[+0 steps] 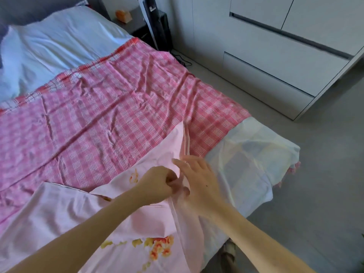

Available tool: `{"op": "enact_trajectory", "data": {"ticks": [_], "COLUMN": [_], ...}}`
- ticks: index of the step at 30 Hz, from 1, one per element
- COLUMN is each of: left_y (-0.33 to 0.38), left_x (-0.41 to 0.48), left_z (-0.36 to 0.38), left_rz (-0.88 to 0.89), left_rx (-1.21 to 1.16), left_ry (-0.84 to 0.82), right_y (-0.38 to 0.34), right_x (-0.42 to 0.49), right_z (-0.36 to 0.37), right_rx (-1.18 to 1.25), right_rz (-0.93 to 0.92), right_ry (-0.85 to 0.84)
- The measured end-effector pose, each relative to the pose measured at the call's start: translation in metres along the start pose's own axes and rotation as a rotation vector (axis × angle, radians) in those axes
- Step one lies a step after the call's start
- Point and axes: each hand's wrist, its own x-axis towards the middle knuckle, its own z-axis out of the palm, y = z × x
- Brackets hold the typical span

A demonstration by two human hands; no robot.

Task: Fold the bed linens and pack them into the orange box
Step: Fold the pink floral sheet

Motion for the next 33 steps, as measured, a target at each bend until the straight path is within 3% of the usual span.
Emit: {"op": "enact_trajectory", "data": {"ticks": [3,6,11,16,22,29,33], "left_y": [0.012,0.019,0.021,0.031,0.035,0.027,0.019], "left_x": [-0.035,-0.078,-0.150,-0.215,-0.285,-0.363,-0.415], "left_z": [-0.039,-0.092,-0.196,-0.290,-0.369,-0.439,-0.469], "left_rz": [0.185,0.200,0.206,0.186,0.044,-0.069,-0.130], "left_rx": [0.322,0.432,0.516,0.640,0.624,0.538,0.519], "left_ry": [0.016,0.114,0.525,0.953,1.293,1.632,1.790], "right_y": [-0.016,-0.034,-0.084,-0.142,-0.186,-0.241,-0.285], "right_x": [0.038,0.066,0.110,0.136,0.151,0.169,0.184], "right_z": [-0.008,-0.015,-0.041,-0.070,-0.109,-0.195,-0.259], "right_rx": [-0.076,-0.152,-0.205,-0.182,-0.090,-0.142,-0.052], "right_rz": [-0.251,-0.320,-0.116,0.071,0.120,0.003,-0.116], "right_ry": [-0.235,-0.194,-0.187,-0.061,0.003,0.108,0.172]}}
